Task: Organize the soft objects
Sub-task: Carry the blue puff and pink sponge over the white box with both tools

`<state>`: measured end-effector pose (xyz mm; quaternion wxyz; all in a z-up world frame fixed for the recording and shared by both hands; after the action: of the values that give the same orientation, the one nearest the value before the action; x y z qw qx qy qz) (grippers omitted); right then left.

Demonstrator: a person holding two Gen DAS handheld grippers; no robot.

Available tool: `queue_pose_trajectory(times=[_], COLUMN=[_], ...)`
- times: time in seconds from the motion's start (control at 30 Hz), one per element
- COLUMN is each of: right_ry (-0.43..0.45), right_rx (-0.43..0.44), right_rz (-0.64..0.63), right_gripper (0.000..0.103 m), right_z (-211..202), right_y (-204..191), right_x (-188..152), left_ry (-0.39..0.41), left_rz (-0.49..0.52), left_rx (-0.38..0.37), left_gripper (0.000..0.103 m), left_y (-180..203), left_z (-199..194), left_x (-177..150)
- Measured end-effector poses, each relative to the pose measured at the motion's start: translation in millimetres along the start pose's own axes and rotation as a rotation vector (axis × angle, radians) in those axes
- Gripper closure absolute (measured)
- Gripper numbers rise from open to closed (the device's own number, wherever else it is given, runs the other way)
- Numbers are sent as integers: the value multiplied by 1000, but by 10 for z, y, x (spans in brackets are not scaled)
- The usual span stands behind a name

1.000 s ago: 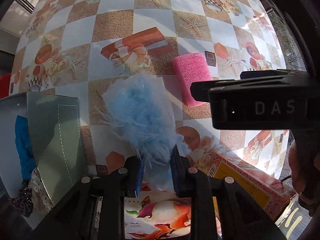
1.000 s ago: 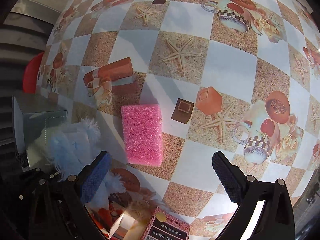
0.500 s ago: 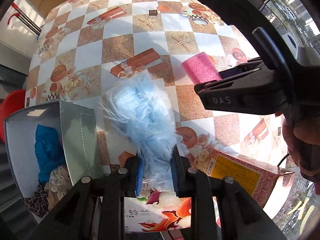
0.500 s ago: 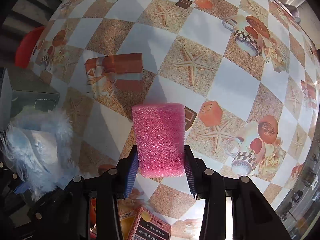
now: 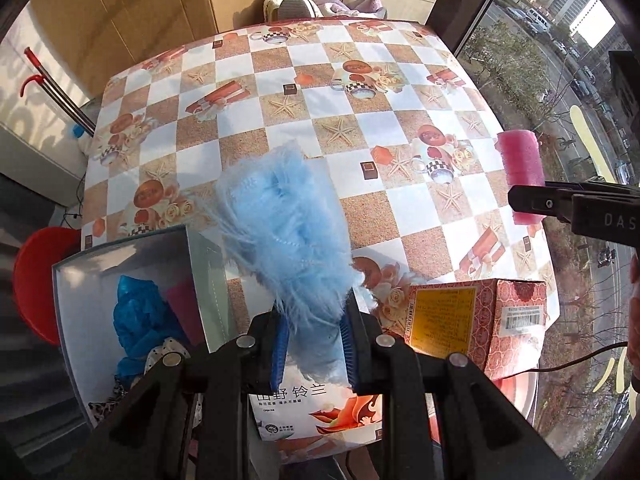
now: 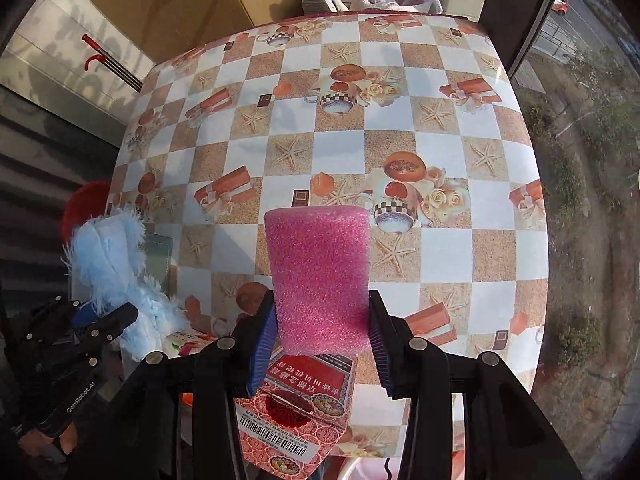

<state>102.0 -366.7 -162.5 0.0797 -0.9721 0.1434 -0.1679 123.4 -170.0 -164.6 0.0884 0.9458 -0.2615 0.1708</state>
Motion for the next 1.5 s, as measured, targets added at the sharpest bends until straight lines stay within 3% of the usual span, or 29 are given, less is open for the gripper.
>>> queue_pose_trajectory(times=[0.3, 0.57, 0.83, 1.07, 1.5], right_ry=[49, 26, -19, -54, -88], right_rx=[37, 115, 154, 145, 135], right_rz=[10, -124, -261, -343, -383], right_gripper=[59, 59, 59, 59, 59], right_z=[-413, -274, -53, 77, 205], right_y=[-837, -1870, -2587, -2871, -3015], right_x=[-494, -747, -795, -822, -820], left_ry=[50, 21, -15, -17, -37], left_rz=[2, -68, -182, -234, -251], left_rx=[5, 79, 147, 149, 147], left_gripper=[77, 77, 77, 77, 77], left_y=[-444, -1070, -1562, -1686, -1734], left_z=[-459, -603, -604, -598, -529], left_x=[-354, -877, -1283, -1402, -1422])
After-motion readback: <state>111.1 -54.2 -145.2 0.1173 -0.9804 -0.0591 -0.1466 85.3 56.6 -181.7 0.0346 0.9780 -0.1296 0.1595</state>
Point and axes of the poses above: each gripper's, at about its wrist camera, not at the fingertips, and z roughly the way its jaws point, y to its right, x to its top, the point moved 5 cm from there along z, roughly the way its jaws point, and after that the axes turned 9 degrees about y, right-handed, at the moved point
